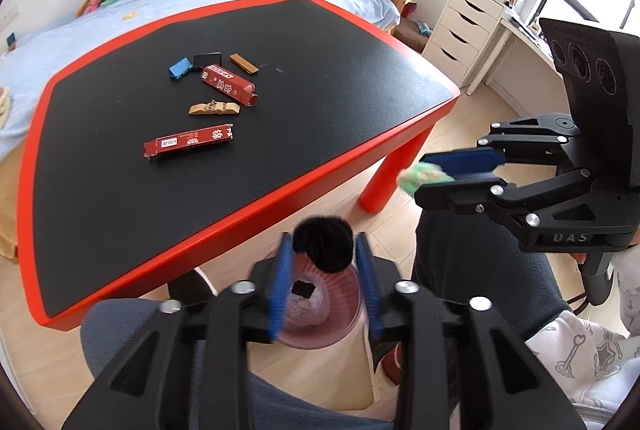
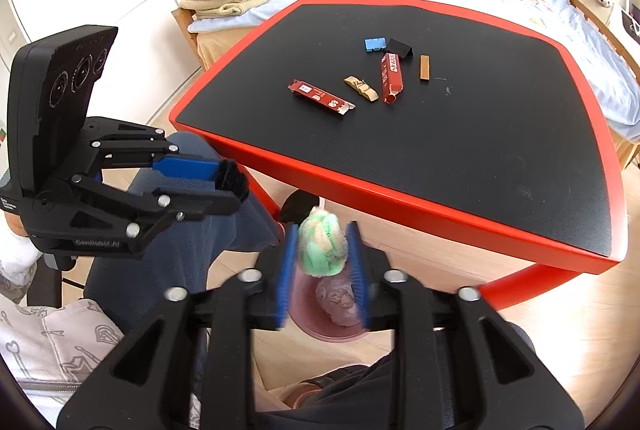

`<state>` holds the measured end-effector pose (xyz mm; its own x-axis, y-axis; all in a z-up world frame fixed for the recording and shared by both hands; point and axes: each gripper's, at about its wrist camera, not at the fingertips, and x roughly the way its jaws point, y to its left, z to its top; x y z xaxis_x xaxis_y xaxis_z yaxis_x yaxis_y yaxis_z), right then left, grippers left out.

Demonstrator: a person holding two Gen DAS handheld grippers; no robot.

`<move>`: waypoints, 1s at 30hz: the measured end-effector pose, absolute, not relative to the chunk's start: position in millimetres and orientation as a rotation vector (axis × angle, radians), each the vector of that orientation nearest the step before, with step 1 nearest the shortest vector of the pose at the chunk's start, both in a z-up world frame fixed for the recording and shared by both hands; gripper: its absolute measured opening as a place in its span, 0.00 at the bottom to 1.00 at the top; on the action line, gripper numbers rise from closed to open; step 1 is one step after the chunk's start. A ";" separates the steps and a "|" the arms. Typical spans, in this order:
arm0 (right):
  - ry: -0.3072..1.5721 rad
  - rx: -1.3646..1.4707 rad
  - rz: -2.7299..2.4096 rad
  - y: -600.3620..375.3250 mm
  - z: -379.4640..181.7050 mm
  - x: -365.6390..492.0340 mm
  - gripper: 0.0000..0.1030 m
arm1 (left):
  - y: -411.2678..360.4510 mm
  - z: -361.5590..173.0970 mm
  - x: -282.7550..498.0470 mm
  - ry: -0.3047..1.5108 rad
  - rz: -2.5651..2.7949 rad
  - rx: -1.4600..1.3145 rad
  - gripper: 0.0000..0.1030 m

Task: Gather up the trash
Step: 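Carry both items over the wastebasket and open both grippers to drop them, then move both grippers back over the table toward the red snack boxes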

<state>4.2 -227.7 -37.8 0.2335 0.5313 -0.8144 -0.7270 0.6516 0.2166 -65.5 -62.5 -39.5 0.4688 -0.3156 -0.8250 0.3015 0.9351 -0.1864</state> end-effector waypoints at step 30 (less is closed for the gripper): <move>1.085 -0.174 0.745 -230.4 -44.5 22.8 0.95 | -35.2 -38.8 -60.9 0.990 -0.279 -0.042 0.92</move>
<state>22.8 -230.4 -44.5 0.2542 0.4633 -0.8490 -0.6262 0.7478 0.2206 -60.9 -35.2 -38.8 0.5164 -0.2518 -0.8185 0.2136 0.9635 -0.1615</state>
